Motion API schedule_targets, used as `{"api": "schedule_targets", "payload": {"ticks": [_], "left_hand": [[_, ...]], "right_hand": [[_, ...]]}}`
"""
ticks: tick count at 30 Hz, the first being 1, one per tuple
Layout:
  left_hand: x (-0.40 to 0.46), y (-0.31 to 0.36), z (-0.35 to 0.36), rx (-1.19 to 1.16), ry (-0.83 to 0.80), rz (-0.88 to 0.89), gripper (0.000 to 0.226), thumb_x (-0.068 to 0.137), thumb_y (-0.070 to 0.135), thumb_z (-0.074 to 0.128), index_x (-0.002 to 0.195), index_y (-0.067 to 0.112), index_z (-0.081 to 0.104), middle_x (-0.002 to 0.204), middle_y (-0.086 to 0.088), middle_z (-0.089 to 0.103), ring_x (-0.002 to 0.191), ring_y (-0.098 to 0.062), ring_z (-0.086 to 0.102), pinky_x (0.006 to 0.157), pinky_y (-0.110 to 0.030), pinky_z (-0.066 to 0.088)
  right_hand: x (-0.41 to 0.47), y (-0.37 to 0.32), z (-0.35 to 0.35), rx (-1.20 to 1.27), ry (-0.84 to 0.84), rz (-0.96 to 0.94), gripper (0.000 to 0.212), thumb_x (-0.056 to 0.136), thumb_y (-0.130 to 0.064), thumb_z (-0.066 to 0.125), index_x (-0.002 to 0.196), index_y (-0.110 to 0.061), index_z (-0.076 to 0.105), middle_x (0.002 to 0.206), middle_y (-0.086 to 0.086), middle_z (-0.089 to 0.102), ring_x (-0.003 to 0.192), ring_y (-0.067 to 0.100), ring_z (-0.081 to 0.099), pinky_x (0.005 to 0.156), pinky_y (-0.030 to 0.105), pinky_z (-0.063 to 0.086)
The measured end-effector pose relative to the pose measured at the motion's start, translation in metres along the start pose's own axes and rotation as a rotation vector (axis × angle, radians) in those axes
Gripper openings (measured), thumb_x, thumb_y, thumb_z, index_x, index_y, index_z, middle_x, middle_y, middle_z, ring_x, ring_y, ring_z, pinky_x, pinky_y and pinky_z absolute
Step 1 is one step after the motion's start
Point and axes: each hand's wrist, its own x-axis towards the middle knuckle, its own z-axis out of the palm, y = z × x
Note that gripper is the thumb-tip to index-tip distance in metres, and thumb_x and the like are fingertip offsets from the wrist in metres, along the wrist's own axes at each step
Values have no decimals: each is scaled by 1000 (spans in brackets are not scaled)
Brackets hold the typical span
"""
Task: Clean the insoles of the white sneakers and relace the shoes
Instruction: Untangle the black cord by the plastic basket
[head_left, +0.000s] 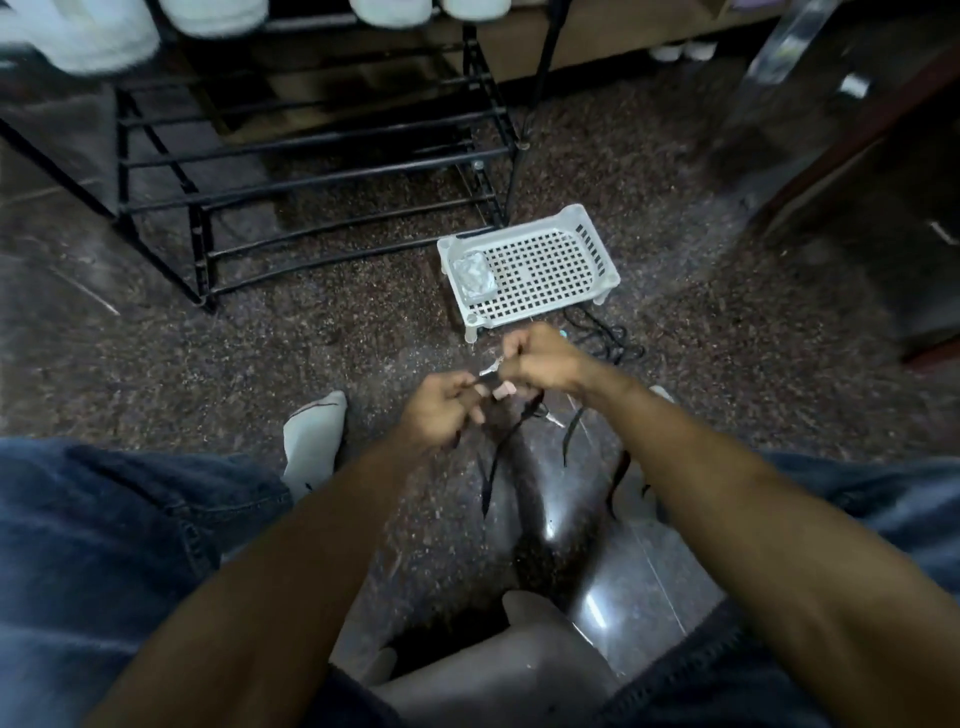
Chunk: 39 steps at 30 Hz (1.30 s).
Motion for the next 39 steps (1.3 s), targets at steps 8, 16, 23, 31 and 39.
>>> {"api": "schedule_targets", "payload": {"ticks": [8,16,23,31,39], "left_hand": [[-19,69,-60,-108,154,53,17,98,21,55,90,9,64,43,2,48,30,-6,38,32,-18,35],[-27,101,-69,36,187,153,17,96,27,59,85,16,66,52,2,56,37,-10,43,36,-22,36],[-26,135,-65,69,206,174,22,90,25,68,84,3,70,64,-4,58,56,-17,46,54,-29,38],[-42,185,-52,219,-30,302,20,93,17,65,73,12,62,49,-2,60,46,-12,55,54,-25,46],[-51,198,-87,272,58,300,12,89,14,69,80,11,63,43,8,51,36,-5,40,38,-20,34]], "right_hand": [[-13,-8,-63,-51,377,-47,21,89,-5,64,75,-19,59,52,0,57,33,3,45,38,19,35],[-11,29,-63,-129,415,155,16,80,-6,64,66,-15,66,74,6,71,78,28,70,77,47,58],[-38,-4,-60,-201,376,79,11,87,-8,55,86,-16,62,90,5,63,85,21,58,84,39,51],[-62,-87,-36,127,138,-287,24,80,9,63,87,-14,63,82,-3,64,73,2,58,67,13,45],[-60,-92,-44,175,345,-264,21,94,-13,60,97,7,66,76,13,69,61,12,57,54,14,43]]}}
